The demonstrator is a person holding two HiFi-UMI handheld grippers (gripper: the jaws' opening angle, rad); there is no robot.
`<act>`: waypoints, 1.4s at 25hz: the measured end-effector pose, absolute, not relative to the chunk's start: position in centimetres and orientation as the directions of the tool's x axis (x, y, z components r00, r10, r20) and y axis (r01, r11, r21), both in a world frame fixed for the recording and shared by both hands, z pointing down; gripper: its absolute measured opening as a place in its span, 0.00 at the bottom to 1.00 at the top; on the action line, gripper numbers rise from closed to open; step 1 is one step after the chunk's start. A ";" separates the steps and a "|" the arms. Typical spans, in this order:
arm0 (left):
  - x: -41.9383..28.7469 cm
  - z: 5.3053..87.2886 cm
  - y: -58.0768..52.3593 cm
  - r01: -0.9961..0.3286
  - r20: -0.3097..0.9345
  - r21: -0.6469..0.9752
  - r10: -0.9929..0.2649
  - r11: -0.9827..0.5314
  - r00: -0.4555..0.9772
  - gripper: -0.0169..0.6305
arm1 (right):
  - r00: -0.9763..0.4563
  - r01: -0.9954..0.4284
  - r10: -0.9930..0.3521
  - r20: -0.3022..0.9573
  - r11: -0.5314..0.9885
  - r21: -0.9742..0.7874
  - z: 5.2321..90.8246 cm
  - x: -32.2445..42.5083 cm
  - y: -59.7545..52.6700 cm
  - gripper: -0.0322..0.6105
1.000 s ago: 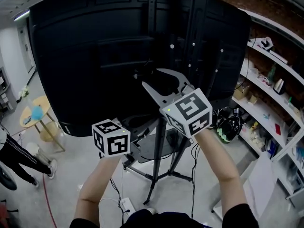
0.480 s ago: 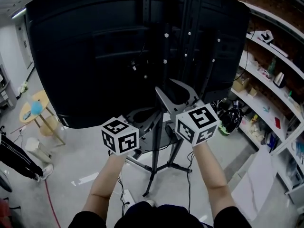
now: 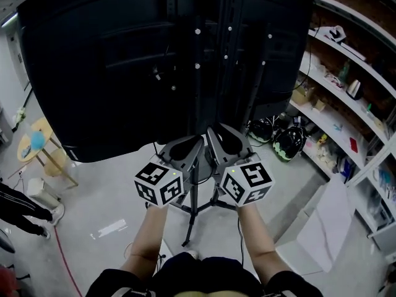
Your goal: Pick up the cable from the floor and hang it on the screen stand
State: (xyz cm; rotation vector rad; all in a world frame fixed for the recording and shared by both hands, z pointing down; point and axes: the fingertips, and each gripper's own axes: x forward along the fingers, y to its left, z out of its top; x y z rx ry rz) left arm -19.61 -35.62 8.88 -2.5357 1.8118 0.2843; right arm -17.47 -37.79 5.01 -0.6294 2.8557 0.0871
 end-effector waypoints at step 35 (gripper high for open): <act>-17.6 12.8 -35.5 -0.961 -0.125 0.108 -0.962 -0.256 0.243 0.05 | -0.780 -0.577 -0.587 -0.216 0.809 -0.116 10.6 -12.0 -38.8 0.09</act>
